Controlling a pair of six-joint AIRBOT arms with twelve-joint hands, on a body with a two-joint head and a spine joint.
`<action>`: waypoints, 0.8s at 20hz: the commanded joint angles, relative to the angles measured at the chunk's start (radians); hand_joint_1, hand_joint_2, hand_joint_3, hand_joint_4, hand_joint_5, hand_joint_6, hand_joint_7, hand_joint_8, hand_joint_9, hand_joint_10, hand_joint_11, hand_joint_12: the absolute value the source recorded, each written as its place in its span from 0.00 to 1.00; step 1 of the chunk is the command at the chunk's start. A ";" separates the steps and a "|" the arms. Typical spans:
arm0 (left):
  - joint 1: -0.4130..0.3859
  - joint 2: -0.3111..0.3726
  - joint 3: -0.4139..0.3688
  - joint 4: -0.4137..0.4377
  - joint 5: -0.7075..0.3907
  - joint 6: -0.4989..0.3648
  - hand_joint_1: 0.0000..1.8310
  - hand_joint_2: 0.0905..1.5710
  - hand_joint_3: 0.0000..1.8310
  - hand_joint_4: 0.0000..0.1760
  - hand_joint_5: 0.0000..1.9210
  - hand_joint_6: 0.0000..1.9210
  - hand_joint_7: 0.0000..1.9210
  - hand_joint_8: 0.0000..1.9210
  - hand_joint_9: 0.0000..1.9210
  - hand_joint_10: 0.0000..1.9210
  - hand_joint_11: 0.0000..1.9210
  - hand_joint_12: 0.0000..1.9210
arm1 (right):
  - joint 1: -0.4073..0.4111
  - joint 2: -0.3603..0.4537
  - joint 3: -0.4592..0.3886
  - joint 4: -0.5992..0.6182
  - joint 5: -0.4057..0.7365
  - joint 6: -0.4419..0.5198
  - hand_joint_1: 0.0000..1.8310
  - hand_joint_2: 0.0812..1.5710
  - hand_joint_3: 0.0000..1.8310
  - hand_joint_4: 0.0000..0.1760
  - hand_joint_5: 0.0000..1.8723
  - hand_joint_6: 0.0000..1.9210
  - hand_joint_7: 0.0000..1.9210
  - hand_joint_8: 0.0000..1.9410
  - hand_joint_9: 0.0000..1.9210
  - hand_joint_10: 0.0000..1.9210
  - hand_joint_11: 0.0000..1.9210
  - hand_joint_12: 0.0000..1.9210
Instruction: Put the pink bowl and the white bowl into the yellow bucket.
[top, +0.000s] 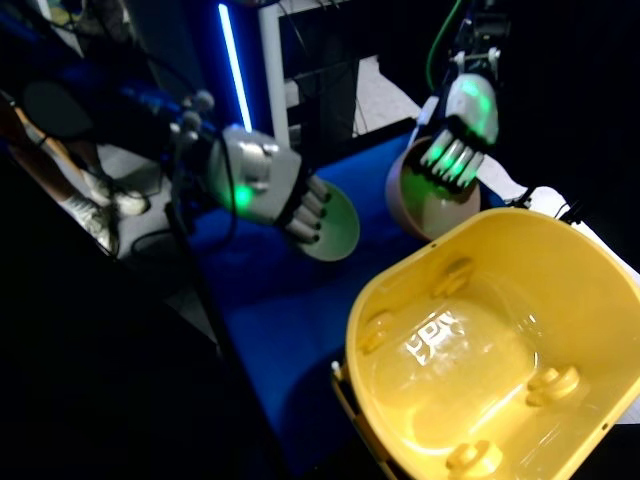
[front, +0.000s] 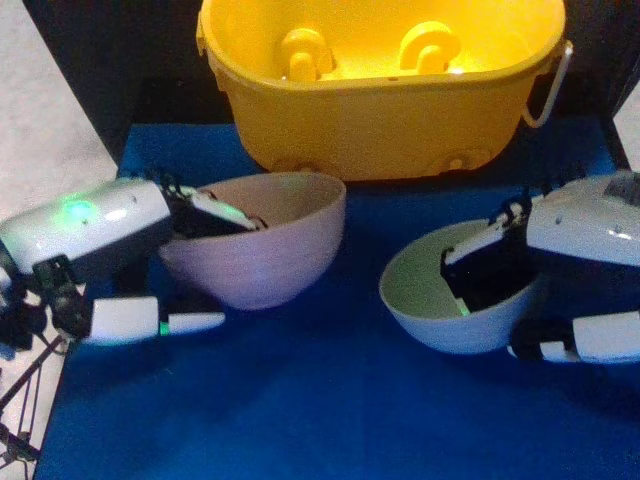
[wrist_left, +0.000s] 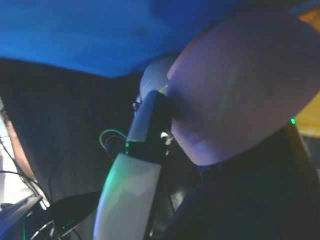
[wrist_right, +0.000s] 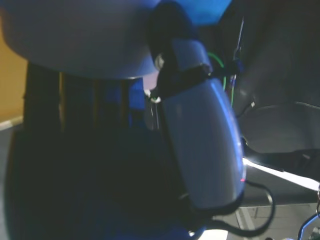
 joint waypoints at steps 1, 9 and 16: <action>-0.016 0.009 -0.005 -0.024 -0.141 -0.007 0.73 0.79 0.00 0.00 0.37 0.56 0.35 0.83 0.32 0.88 0.28 0.89 | 0.020 0.007 -0.004 0.010 0.102 0.006 0.80 0.80 0.00 0.00 0.31 0.82 0.33 0.82 0.30 0.79 0.27 0.90; -0.016 0.075 -0.054 -0.023 -0.141 -0.011 0.73 0.78 0.00 0.00 0.40 0.54 0.36 0.80 0.34 0.85 0.28 0.85 | 0.072 0.101 -0.070 0.007 0.105 0.006 0.81 0.77 0.00 0.00 0.38 0.72 0.35 0.77 0.34 0.77 0.36 0.87; 0.052 0.154 -0.124 -0.057 -0.170 -0.010 0.73 0.79 0.00 0.00 0.37 0.62 0.36 0.81 0.32 0.87 0.26 0.88 | 0.076 0.176 -0.128 0.004 0.105 0.006 0.81 0.82 0.00 0.00 0.38 0.66 0.36 0.76 0.38 0.79 0.36 0.91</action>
